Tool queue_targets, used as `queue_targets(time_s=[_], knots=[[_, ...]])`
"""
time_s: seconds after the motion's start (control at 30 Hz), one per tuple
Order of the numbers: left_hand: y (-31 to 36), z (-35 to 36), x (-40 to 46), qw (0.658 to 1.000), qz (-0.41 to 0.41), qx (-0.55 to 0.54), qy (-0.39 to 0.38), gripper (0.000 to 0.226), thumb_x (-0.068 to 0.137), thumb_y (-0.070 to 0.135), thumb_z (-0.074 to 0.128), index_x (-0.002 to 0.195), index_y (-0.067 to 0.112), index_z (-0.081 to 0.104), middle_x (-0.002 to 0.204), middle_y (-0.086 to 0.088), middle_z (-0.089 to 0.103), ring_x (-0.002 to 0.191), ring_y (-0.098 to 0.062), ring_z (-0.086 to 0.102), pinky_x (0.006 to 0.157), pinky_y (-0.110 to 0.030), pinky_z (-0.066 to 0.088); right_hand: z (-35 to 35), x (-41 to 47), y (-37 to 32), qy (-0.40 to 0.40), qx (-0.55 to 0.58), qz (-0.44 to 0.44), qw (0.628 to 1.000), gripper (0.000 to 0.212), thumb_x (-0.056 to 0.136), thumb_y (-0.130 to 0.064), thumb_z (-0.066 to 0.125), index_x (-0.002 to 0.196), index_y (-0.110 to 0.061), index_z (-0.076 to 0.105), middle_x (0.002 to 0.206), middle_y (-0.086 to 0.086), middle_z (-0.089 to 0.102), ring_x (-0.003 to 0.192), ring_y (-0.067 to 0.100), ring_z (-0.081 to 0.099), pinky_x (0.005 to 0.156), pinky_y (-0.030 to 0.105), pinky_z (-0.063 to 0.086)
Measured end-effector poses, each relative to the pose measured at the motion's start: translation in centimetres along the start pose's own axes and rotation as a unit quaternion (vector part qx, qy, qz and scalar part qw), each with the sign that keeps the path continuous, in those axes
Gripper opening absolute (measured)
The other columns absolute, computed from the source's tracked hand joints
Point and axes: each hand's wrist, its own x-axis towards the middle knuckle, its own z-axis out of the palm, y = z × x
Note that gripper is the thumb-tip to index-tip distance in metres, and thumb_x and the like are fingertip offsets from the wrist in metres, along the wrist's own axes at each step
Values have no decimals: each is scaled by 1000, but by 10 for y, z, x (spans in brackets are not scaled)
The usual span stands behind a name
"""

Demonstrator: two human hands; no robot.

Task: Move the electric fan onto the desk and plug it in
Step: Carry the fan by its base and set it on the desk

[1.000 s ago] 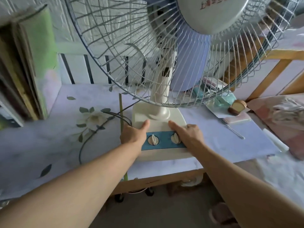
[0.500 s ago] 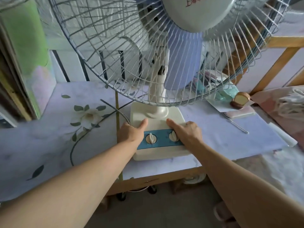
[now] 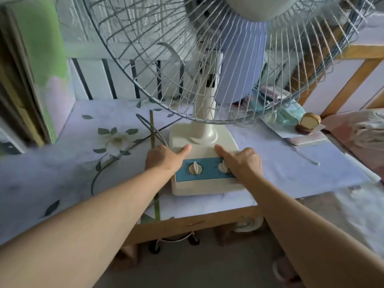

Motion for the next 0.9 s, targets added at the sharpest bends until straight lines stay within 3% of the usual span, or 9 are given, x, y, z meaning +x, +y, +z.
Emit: queue_targets(time_s=[0.1,0.23,0.33,0.53,0.7,0.9], knots=[[-5,4,3,1000,-4,-12,1,91,73,76,48,115,-3,58,118,-20,64,108,-34,63,83,-37,53,1,-3,-1,15,-26,-3,1000,72,72,-68,59,102,-3,59,92,13,56,84,29,56,75,34,48],[-9,7,5,999,-2,-37,11,89,70,77,51,107,-3,62,112,-19,67,102,-34,65,77,-35,53,1,-3,-3,41,-99,-22,994,75,70,-75,52,97,-5,62,94,13,61,93,32,62,81,37,51],[-10,9,5,999,1,-44,21,88,69,76,53,108,-3,61,113,-19,66,104,-34,64,79,-36,53,2,-2,-1,36,-95,-29,994,71,72,-74,51,92,-7,58,92,12,58,88,30,58,77,35,48],[-7,10,4,999,8,-48,24,88,70,75,53,114,-1,58,119,-18,64,108,-34,63,83,-37,53,1,4,1,43,-102,-42,993,82,74,-74,50,113,-3,59,116,17,62,108,34,59,83,36,46],[0,11,0,997,16,-70,20,86,74,70,56,122,-2,53,128,-17,59,116,-32,59,88,-35,50,-3,16,3,14,-83,-42,996,81,74,-72,52,116,-4,58,119,16,61,108,33,58,83,36,45],[8,16,-4,997,24,-68,9,83,75,69,54,119,-1,56,124,-16,61,112,-30,60,75,-29,47,-7,29,7,-3,-51,-34,998,87,72,-72,55,127,-4,50,129,15,55,117,32,54,91,38,45]])
